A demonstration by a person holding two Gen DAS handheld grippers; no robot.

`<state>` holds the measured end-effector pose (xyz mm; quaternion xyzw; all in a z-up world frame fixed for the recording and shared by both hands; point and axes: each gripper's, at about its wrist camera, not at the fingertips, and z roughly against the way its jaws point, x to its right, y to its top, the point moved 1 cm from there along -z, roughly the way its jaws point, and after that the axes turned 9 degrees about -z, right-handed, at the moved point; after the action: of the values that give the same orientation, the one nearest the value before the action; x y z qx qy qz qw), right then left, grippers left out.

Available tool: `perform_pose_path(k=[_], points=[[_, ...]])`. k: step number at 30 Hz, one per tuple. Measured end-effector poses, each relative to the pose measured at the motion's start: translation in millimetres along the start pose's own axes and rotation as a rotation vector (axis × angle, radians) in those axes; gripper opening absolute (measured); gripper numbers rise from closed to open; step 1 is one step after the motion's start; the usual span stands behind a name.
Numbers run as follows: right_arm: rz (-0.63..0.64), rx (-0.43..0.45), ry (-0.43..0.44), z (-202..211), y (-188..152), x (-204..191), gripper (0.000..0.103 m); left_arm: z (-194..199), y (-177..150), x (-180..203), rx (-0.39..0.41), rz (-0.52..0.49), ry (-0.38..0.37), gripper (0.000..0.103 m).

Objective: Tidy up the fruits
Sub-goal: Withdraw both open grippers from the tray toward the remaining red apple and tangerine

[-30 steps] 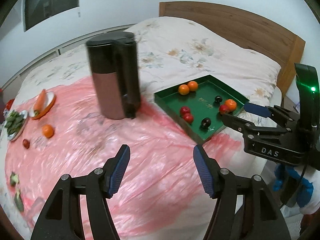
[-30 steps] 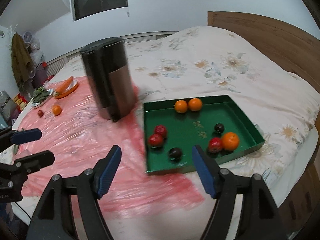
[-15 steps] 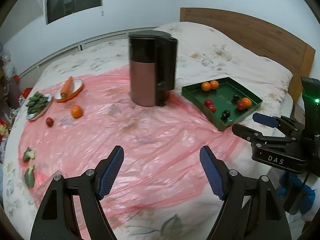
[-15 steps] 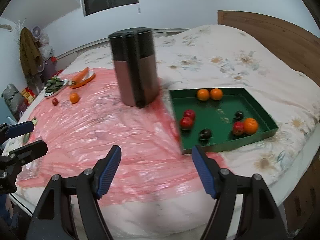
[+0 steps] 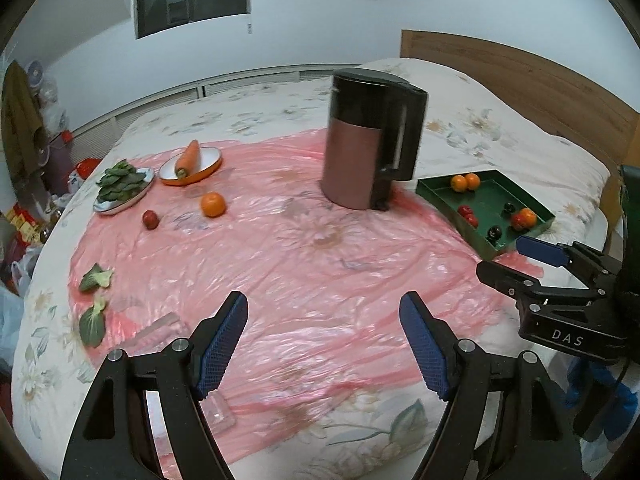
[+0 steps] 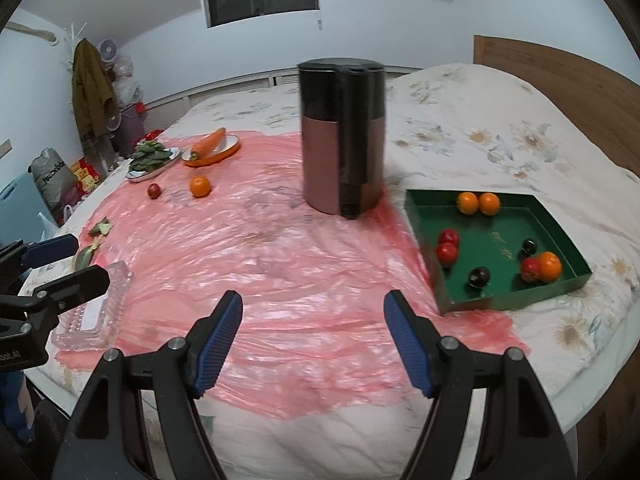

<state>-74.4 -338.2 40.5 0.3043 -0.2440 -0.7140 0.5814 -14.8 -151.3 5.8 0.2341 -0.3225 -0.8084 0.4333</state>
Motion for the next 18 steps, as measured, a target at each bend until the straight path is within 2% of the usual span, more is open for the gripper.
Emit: perform_pose_path(k=[8,18], points=[[0.052,-0.034,0.028,-21.8,-3.5,-35.9,0.103,-5.0,-16.1,-34.1,-0.003,0.037,0.039,0.073],[0.093,-0.081,0.098,-62.4,7.7,-75.2,0.103,-27.4,-38.4,-104.1,-0.055,0.129,0.110,0.073]])
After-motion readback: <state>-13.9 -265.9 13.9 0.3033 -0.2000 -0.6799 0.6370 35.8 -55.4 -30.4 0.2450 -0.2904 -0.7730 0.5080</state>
